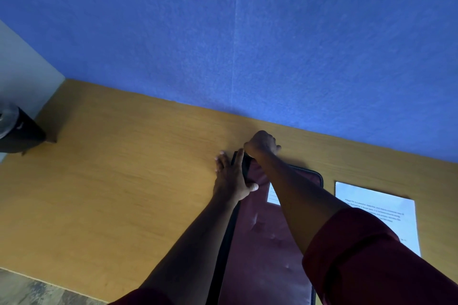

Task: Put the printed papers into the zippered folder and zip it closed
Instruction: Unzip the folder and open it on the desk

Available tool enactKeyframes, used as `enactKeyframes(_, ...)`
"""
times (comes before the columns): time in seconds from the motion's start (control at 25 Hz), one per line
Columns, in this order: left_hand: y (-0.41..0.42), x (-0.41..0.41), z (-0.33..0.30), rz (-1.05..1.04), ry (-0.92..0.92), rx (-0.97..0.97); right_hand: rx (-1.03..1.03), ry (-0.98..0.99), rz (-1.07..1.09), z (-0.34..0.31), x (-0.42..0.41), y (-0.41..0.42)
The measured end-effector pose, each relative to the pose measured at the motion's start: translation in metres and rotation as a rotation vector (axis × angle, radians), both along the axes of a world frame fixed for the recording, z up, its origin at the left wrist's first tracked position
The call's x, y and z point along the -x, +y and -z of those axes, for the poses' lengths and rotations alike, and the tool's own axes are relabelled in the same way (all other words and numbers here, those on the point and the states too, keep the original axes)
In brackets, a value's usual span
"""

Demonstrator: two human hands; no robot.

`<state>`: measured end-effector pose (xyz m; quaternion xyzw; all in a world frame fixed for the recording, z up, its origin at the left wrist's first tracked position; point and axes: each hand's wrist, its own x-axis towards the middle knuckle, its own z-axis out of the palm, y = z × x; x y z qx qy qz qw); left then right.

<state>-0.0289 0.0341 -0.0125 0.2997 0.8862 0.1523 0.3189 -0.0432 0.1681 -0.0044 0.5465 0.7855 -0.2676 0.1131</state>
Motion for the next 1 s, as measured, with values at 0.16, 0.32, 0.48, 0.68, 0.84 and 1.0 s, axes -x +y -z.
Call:
enactKeyframes(0.16,0.004,0.002,0.000,-0.021,-0.013,0.008,-0.106,-0.058,-0.028,0.002,-0.014,0.013)
enactKeyframes(0.32,0.006,0.001,0.002,-0.028,-0.010,0.020,-0.131,-0.096,0.017,0.006,-0.042,0.031)
enactKeyframes(0.48,0.006,0.001,0.003,-0.018,0.008,0.035,-0.121,-0.094,0.106,0.006,-0.077,0.050)
enactKeyframes(0.68,0.004,0.001,0.000,-0.002,0.018,0.035,-0.131,-0.093,0.226,0.002,-0.128,0.073)
enactKeyframes(0.84,0.006,0.001,-0.002,0.003,0.023,0.035,-0.081,-0.064,0.344,0.003,-0.173,0.087)
enactKeyframes(1.0,0.007,-0.001,-0.002,0.010,0.032,0.047,-0.047,0.018,0.354,0.007,-0.195,0.084)
